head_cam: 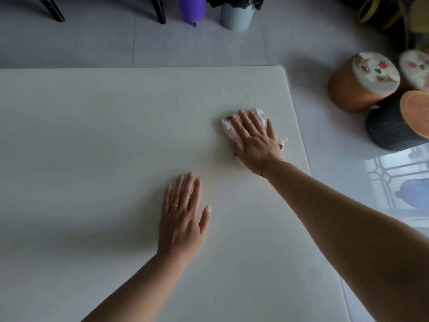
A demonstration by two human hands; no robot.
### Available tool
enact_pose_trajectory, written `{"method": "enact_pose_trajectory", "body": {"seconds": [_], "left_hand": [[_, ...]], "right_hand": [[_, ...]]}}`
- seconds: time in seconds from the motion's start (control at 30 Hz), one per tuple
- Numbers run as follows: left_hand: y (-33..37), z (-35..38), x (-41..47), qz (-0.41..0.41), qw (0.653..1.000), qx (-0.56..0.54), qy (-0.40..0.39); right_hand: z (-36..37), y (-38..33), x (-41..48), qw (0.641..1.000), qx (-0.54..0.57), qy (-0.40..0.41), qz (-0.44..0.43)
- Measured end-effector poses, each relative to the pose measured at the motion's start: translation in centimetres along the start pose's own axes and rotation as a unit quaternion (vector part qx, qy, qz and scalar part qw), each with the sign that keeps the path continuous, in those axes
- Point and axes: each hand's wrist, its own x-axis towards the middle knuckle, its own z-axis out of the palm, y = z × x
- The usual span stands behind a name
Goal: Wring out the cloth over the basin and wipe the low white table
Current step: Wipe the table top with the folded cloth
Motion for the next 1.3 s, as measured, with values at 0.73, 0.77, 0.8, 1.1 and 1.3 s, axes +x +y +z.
{"method": "enact_pose_trajectory", "body": {"seconds": [0.73, 0.77, 0.8, 1.1, 1.3], "left_hand": [[-2.7, 0.3, 11.0, -0.128, 0.991, 0.030, 0.025], [-2.7, 0.2, 11.0, -0.128, 0.991, 0.028, 0.024], [-2.6, 0.2, 11.1, -0.129, 0.991, 0.026, 0.022], [-2.7, 0.2, 10.9, -0.125, 0.991, 0.023, 0.030], [-2.7, 0.1, 11.0, -0.128, 0.991, 0.013, 0.030]], "right_hand": [[0.0, -5.4, 10.1, 0.972, 0.069, 0.015, 0.225], [0.2, -6.9, 10.4, 0.978, 0.074, 0.015, 0.193], [0.4, -7.9, 10.3, 0.987, 0.073, 0.012, 0.143], [-1.5, 0.6, 13.7, 0.999, 0.029, 0.002, 0.042], [-1.1, -5.7, 15.5, 0.985, 0.077, -0.006, 0.152]]}}
